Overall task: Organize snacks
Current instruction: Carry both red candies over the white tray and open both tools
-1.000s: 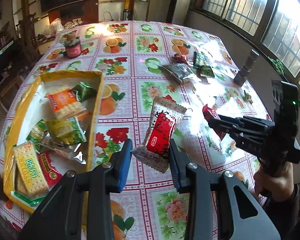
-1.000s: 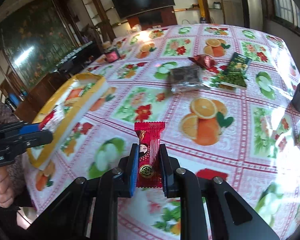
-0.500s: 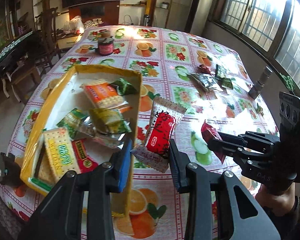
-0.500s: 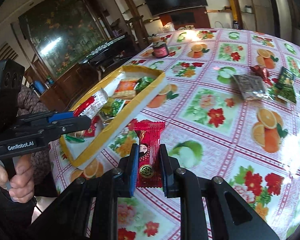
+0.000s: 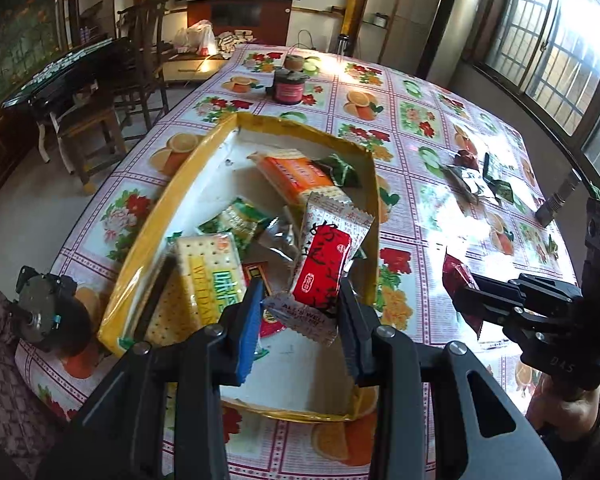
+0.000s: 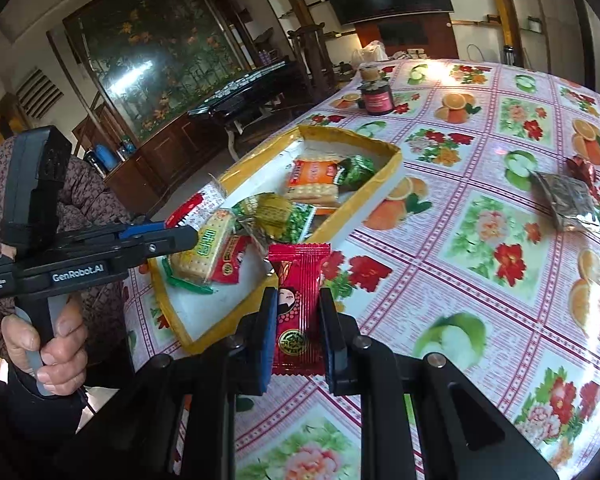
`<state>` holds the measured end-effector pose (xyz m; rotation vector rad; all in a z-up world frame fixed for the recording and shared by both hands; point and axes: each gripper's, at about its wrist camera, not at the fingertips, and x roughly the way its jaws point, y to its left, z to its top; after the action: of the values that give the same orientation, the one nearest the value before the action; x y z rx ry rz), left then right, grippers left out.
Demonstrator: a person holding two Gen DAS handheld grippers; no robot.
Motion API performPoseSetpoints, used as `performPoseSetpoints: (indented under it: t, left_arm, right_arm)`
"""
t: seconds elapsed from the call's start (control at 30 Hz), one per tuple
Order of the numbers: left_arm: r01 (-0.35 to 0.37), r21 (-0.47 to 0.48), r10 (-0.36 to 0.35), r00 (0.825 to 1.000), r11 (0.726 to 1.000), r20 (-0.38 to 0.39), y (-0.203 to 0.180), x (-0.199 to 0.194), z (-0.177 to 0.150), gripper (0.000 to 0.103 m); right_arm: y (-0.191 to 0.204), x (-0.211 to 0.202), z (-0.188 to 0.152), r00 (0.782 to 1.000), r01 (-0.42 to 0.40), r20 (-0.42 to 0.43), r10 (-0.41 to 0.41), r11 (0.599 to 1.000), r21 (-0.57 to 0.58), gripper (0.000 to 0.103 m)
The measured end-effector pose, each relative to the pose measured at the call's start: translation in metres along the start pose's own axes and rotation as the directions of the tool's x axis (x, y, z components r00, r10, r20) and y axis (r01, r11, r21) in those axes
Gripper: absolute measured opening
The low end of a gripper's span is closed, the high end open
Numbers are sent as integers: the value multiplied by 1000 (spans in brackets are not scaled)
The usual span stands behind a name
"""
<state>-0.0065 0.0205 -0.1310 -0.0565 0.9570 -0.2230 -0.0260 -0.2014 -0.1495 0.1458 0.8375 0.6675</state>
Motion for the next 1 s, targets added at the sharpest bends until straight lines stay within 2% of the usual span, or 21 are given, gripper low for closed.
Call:
performPoseSetpoints:
  t: [0.6, 1.0]
  left_arm:
    - [-25, -67, 23, 999, 997, -23, 41, 12, -2, 37]
    - [-56, -75, 53, 998, 996, -33, 51, 20, -4, 37]
  right_arm:
    - [46, 42, 20, 996, -72, -57, 67, 994, -85, 18]
    - [55, 68, 26, 992, -95, -94, 87, 991, -91, 18]
